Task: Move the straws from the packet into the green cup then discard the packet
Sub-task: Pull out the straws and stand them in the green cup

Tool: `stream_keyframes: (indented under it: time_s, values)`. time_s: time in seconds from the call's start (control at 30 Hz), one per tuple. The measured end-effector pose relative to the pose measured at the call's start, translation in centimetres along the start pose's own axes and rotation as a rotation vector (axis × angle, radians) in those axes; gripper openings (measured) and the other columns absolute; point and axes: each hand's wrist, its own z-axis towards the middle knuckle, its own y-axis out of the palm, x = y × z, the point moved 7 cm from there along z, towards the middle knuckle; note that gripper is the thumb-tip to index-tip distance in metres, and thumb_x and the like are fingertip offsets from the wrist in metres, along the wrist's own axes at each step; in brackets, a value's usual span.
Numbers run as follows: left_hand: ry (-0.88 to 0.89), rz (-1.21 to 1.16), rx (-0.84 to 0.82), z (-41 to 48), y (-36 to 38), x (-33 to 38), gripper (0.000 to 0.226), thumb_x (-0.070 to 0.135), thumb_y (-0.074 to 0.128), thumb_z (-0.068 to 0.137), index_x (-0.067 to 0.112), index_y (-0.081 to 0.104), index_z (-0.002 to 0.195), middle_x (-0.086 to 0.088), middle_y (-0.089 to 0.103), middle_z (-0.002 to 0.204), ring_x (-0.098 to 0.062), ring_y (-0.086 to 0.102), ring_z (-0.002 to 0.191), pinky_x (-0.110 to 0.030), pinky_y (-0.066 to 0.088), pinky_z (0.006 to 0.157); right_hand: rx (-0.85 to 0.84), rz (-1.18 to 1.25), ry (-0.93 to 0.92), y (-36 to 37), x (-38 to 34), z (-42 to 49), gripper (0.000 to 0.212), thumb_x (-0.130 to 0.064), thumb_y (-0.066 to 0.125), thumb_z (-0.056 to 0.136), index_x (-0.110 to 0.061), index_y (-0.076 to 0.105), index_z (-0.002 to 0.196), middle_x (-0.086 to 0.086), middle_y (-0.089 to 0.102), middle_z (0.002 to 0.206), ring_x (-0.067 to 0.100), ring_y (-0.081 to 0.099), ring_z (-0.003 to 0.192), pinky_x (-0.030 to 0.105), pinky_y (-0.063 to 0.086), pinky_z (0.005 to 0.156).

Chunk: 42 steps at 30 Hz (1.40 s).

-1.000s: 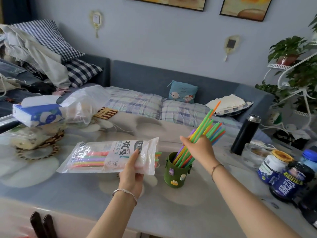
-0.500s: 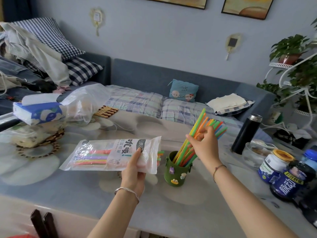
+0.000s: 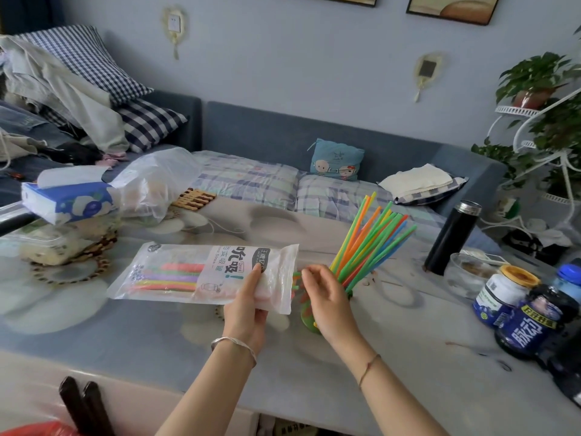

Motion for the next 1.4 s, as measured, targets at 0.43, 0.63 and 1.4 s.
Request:
stream_keyframes:
  time_s: [0.43, 0.63, 1.4]
  values:
    - [-0.006, -0.008, 0.011, -0.4, 0.1, 0.4, 0.05, 0.02, 0.068, 0.088, 0.004, 0.057, 0.134, -0.014, 0.063, 0.134, -0.022, 0.063, 0.113, -0.034, 0.05, 0.096, -0.049, 0.09, -0.067, 1.7, -0.7, -1.5, 0.006, -0.016, 0.056, 0.091, -0.021, 0.057, 0.089, 0.0, 0.059, 0.077, 0.005, 0.051, 0.058, 0.015, 0.041, 0.052]
    - [0.012, -0.035, -0.012, -0.9, 0.6, 0.4, 0.051, 0.02, 0.066, 0.09, 0.003, 0.054, 0.136, -0.012, 0.065, 0.125, -0.019, 0.064, 0.103, -0.033, 0.051, 0.094, 0.028, 0.111, -0.082, 1.1, -1.2, -2.0, 0.006, -0.015, 0.058, 0.09, -0.018, 0.059, 0.085, 0.001, 0.063, 0.073, 0.008, 0.055, 0.056, 0.021, 0.046, 0.047]
    - [0.005, -0.054, 0.029, -0.6, 0.2, 0.6, 0.045, 0.02, 0.065, 0.089, 0.007, 0.058, 0.131, -0.008, 0.065, 0.13, -0.019, 0.066, 0.106, -0.036, 0.052, 0.1, 0.2, 0.241, 0.038, -1.7, -1.3, -1.6, 0.016, -0.015, 0.06, 0.089, -0.005, 0.058, 0.077, -0.003, 0.048, 0.041, 0.007, 0.041, 0.034, 0.02, 0.037, 0.038]
